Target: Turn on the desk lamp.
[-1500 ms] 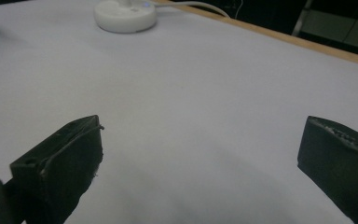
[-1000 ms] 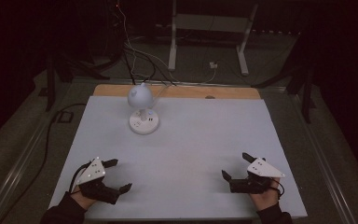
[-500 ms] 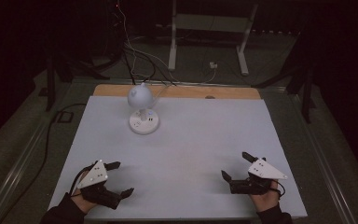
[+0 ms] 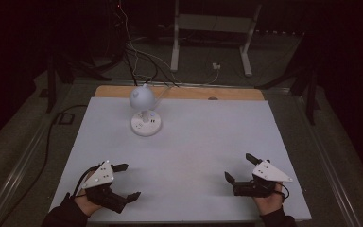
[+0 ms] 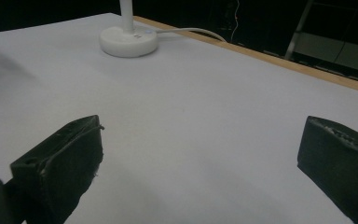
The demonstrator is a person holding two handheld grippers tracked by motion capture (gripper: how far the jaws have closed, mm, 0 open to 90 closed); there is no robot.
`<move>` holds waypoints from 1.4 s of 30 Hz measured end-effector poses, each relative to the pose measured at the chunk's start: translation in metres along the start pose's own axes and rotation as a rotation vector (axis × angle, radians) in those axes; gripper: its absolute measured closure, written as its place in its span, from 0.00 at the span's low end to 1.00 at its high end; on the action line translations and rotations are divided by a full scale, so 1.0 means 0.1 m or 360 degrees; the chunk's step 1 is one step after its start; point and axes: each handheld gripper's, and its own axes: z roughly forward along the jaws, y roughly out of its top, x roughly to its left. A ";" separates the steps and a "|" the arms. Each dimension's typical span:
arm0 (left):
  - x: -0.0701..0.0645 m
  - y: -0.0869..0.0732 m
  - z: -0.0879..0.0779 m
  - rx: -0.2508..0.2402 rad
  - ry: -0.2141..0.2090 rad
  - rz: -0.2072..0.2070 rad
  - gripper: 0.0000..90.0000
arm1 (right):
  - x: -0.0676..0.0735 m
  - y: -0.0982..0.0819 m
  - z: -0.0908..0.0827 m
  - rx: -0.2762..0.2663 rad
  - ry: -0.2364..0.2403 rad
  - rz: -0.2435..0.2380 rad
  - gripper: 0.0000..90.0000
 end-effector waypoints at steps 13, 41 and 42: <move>0.01 0.18 0.02 -0.0061 0.0017 -0.0016 0.00 | 0.01 0.01 -0.01 -0.0014 -0.0003 -0.0011 0.00; 0.15 0.53 0.15 -0.0122 0.0075 -0.0055 0.00 | 0.00 0.00 0.00 -0.0021 0.0007 0.0003 0.00; 0.16 0.54 0.16 -0.0125 0.0072 -0.0058 0.00 | 0.00 0.01 0.00 -0.0022 0.0006 0.0001 0.00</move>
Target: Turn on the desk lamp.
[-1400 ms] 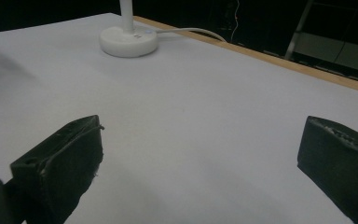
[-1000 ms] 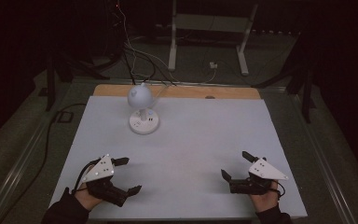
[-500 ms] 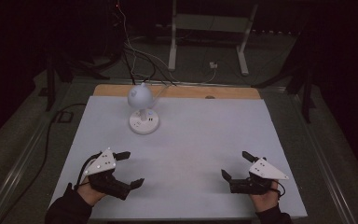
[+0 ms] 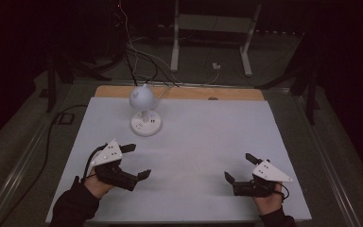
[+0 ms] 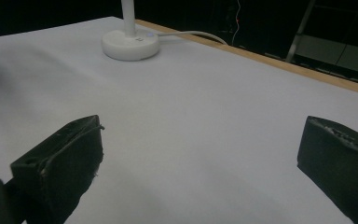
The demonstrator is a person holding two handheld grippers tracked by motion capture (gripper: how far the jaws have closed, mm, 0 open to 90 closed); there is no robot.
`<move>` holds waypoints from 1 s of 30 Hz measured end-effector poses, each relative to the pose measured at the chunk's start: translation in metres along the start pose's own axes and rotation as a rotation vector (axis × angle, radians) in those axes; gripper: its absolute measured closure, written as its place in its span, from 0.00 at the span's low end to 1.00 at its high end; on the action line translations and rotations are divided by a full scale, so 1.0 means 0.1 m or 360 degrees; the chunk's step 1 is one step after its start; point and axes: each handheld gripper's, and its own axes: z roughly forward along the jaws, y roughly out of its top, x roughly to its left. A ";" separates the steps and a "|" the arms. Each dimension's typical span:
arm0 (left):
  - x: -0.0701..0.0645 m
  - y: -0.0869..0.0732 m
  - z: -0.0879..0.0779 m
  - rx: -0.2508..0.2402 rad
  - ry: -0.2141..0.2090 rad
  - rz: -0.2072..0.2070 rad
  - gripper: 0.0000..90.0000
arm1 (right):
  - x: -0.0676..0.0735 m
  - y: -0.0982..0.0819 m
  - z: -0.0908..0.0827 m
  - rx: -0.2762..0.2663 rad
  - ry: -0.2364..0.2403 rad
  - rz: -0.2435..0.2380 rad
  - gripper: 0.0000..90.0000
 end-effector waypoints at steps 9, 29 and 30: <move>0.06 0.09 0.09 -0.0011 0.0036 -0.0009 0.00 | 0.00 0.00 0.00 -0.0003 0.0003 0.0003 0.00; 0.30 0.29 0.25 -0.0049 0.0204 -0.0064 0.00 | 0.00 0.00 0.00 -0.0007 0.0009 0.0001 0.00; 0.32 0.30 0.26 -0.0054 0.0209 -0.0062 0.00 | 0.00 0.00 0.00 -0.0007 0.0009 0.0001 0.00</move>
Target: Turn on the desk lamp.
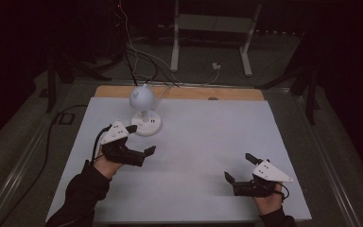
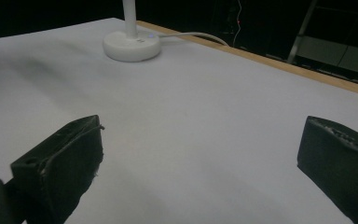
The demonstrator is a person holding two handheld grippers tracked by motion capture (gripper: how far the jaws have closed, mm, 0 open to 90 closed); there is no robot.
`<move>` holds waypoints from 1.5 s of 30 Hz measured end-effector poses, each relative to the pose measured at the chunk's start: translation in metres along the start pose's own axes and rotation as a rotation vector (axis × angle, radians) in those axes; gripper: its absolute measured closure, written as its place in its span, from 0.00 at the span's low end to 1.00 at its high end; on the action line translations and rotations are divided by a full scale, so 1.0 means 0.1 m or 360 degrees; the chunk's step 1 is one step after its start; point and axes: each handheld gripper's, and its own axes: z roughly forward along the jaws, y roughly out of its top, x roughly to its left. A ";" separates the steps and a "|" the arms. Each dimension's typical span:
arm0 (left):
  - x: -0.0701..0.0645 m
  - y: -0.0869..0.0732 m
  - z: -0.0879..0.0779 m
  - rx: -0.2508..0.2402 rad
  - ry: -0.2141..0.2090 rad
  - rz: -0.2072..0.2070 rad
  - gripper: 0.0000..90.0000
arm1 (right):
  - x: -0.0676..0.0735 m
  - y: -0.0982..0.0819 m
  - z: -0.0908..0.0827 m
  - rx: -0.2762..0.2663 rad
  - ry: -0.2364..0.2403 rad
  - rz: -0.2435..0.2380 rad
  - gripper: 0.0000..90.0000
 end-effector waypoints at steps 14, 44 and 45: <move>0.16 0.06 0.28 0.0004 0.0074 -0.0038 0.00 | -0.01 0.00 0.00 -0.0004 0.0005 0.0010 0.00; 0.39 -0.13 0.83 0.0226 0.0289 -0.0187 0.06 | -0.02 -0.02 0.01 0.0004 0.0013 0.0019 0.00; 0.40 -0.13 0.83 0.0230 0.0295 -0.0182 0.07 | -0.02 -0.02 0.01 0.0004 0.0014 0.0019 0.00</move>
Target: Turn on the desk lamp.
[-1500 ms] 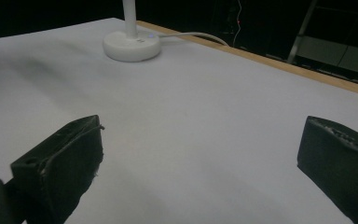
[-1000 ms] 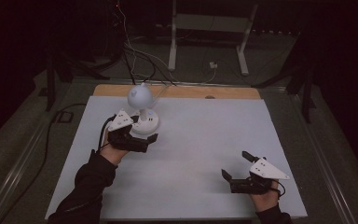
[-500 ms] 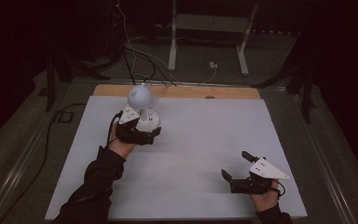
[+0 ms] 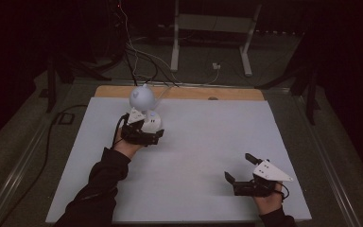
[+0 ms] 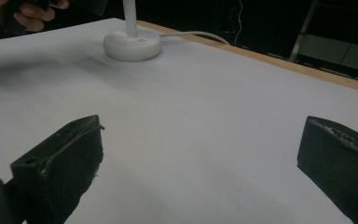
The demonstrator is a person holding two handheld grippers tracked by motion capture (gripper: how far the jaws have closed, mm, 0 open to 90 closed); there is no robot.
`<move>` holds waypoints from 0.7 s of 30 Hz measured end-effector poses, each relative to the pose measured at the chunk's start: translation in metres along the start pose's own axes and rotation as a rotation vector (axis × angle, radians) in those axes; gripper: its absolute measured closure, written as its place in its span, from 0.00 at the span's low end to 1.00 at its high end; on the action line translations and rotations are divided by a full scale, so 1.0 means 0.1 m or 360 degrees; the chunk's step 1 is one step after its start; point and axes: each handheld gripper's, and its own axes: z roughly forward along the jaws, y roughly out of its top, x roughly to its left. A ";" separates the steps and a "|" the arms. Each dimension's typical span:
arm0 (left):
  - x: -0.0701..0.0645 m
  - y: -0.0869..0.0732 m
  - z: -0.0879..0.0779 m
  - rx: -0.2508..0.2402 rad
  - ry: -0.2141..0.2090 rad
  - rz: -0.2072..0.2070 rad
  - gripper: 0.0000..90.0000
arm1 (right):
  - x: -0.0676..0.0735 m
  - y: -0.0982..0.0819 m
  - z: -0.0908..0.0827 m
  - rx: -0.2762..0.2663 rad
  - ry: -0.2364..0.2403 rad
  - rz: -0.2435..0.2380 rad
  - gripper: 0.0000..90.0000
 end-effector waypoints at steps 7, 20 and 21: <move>0.02 -0.04 0.07 0.0013 0.0048 0.0008 0.18 | 0.00 0.00 0.01 0.0006 0.0004 0.0005 0.00; 0.06 -0.09 0.18 0.0033 0.0190 -0.0023 0.52 | 0.00 0.00 0.01 0.0008 0.0006 0.0004 0.00; 0.06 -0.09 0.19 0.0033 0.0202 -0.0029 0.57 | 0.00 -0.01 0.01 0.0009 0.0006 0.0005 0.00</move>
